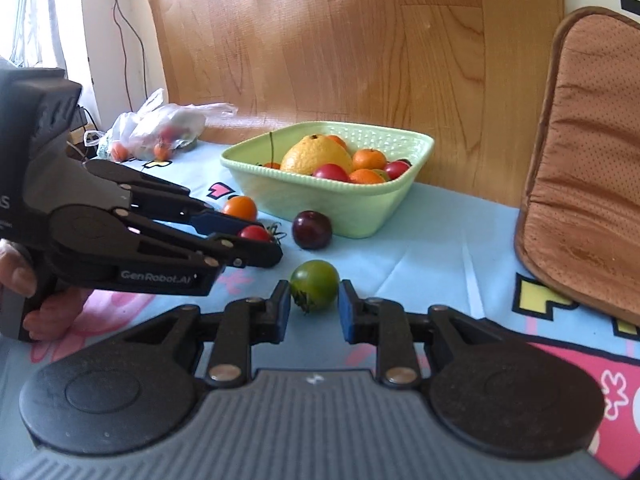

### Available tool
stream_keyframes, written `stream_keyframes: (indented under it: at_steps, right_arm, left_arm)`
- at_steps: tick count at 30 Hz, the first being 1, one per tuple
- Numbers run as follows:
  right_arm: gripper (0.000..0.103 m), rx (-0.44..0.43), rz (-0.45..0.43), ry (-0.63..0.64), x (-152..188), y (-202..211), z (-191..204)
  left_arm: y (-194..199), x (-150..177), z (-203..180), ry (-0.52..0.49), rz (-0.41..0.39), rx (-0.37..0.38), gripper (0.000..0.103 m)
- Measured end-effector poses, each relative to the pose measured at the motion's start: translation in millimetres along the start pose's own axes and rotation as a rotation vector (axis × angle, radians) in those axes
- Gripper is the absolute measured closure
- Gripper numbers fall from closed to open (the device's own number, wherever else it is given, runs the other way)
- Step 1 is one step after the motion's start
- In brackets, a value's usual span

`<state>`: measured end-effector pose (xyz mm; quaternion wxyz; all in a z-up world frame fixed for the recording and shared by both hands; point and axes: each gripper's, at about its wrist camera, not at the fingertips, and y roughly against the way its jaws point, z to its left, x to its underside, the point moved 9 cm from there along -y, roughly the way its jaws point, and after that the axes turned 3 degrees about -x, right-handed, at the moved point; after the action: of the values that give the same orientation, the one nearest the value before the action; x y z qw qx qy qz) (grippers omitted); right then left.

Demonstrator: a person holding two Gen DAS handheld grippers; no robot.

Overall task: Organize fruits
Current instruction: 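Grasp a red cherry tomato with the left tool while the right tool grasps a green tomato, then carry the red tomato with the left tool while the right tool carries the green tomato, open both over bowl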

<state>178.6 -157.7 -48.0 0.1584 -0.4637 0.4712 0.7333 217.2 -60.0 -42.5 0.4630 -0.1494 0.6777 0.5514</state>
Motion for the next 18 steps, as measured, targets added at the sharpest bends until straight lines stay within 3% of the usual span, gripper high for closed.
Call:
stream_keyframes:
  at_steps: [3,5,9,14,18]
  right_arm:
    - [0.075,-0.036,0.002,0.02,1,1,14]
    - [0.075,-0.062,0.009,0.032,4,3,25]
    - [0.075,-0.109,0.027,0.069,11,7,48]
    - [0.075,-0.05,-0.078,0.088,-21,10,45]
    - [0.075,0.007,-0.173,0.026,-66,-4,18]
  left_arm:
    - [18,9,-8,0.017,0.003,0.043,0.079]
    - [28,19,-10,0.021,0.015,0.025,0.079]
    - [46,34,4,0.114,0.034,0.047,0.079]
    - [52,-12,41,0.187,-0.077,-0.021,0.079]
    - [21,-58,68,0.221,-0.106,-0.058,0.078]
